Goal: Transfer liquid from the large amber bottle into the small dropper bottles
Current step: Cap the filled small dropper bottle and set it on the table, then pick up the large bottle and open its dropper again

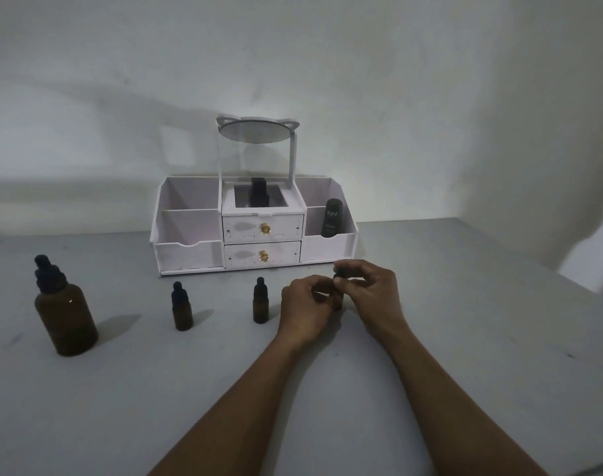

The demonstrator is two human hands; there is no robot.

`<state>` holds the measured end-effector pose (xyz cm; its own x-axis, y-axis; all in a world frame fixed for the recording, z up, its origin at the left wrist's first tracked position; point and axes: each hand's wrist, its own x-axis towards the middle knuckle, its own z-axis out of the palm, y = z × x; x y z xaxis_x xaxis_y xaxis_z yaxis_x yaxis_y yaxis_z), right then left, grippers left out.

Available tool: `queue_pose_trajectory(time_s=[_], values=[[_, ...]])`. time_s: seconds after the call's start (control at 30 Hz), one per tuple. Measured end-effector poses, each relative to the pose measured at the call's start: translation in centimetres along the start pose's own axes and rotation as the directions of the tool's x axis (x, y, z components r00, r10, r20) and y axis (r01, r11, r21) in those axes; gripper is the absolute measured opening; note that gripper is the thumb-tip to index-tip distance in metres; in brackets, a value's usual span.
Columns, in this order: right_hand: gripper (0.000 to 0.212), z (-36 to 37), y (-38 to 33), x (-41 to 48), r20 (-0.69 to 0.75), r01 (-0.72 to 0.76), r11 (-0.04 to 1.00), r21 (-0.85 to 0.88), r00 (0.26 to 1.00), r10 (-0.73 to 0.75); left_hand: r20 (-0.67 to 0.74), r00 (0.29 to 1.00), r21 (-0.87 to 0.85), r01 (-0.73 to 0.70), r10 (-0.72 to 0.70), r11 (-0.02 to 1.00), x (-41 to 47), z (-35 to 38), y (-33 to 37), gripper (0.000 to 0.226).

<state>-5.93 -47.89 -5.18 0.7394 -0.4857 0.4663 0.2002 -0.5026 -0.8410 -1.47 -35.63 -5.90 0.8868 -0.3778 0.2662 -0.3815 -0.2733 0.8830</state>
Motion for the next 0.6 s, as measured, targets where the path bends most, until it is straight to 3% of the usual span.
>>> queue_pose_trajectory(time_s=[0.3, 0.47, 0.6], values=[[0.023, 0.2, -0.2, -0.1, -0.005, -0.014, 1.0, -0.012, 1.0, 0.014, -0.007, 1.0, 0.031, 0.002, -0.002, 1.0, 0.2, 0.2, -0.2, 0.027], [0.04, -0.3, -0.5, -0.8, -0.029, 0.047, 0.999, 0.023, 0.998, -0.047, 0.016, 0.993, -0.041, 0.119, -0.119, 0.992, -1.8, -0.7, 0.8, 0.051], [0.033, -0.9, -1.7, -1.2, -0.123, 0.089, 0.996, -0.018, 0.988, -0.091, 0.094, 0.977, -0.118, 0.199, -0.189, 0.973, -4.9, -4.5, 1.4, 0.047]])
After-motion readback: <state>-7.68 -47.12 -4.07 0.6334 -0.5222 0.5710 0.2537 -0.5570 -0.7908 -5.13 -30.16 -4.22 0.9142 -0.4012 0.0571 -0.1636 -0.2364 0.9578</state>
